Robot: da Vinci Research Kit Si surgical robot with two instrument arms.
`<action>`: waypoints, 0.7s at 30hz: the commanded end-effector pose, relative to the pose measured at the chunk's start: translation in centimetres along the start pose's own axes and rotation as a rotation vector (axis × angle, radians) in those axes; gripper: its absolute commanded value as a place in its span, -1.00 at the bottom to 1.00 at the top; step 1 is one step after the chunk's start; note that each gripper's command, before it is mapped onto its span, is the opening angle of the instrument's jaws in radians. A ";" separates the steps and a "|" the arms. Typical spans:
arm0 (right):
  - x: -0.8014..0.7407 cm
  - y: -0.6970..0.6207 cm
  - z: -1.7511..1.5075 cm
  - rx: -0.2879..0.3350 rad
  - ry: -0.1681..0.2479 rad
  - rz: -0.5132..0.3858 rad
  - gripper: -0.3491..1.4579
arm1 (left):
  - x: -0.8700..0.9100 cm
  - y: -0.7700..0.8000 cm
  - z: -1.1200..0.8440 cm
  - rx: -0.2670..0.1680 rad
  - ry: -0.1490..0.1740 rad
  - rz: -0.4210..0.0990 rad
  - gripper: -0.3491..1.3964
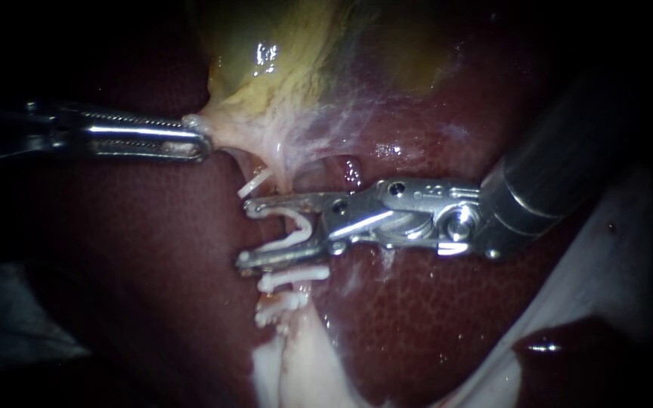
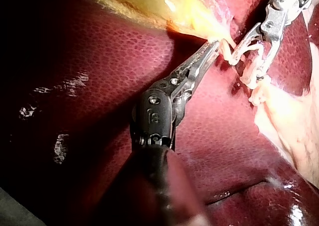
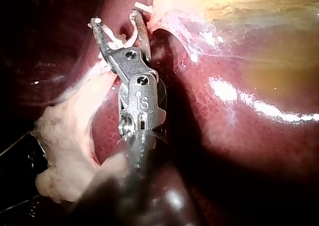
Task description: Clipping third clip right tube
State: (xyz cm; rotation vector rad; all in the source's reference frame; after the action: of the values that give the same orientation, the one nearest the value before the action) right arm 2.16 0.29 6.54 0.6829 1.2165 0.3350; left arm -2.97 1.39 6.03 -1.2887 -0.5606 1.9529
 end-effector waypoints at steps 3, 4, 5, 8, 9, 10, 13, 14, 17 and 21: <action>0.05 -0.04 -0.07 0.005 0.001 0.002 -0.07 | 0.00 0.00 0.00 -0.001 0.000 0.000 -1.00; 0.07 -0.05 -0.12 0.008 0.002 0.009 -0.07 | 0.00 -0.01 0.00 -0.001 0.000 0.000 -1.00; 0.09 -0.06 -0.17 0.010 0.006 0.010 -0.07 | 0.00 -0.01 -0.01 -0.001 0.000 0.000 -1.00; 0.14 -0.09 -0.35 0.021 0.011 0.014 -0.07 | 0.00 -0.02 -0.02 -0.002 0.000 0.000 -1.00; 0.16 -0.10 -0.41 0.024 0.011 0.022 -0.07 | 0.00 -0.02 -0.02 -0.002 -0.001 0.000 -1.00; 0.17 -0.11 -0.48 0.028 0.012 0.023 -0.07 | 0.00 -0.02 -0.03 -0.003 -0.001 0.000 -1.00; 0.20 -0.12 -0.68 0.039 0.013 0.026 -0.07 | 0.00 -0.02 -0.03 -0.003 -0.001 0.000 -1.00; 0.20 -0.12 -0.74 0.042 0.013 0.033 -0.07 | 0.00 -0.02 -0.03 -0.003 -0.001 0.000 -1.00; 0.17 -0.08 -0.83 0.046 0.013 0.045 -0.07 | 0.01 -0.02 -0.04 -0.003 -0.001 0.000 -1.00; 0.07 0.04 -0.83 0.044 0.012 0.059 -0.07 | 0.01 -0.02 -0.04 -0.003 -0.001 0.000 -1.00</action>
State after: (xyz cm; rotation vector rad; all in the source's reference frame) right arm 1.41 0.61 6.39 0.7557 1.2204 0.3643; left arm -2.93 1.40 6.02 -1.2897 -0.5645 1.9530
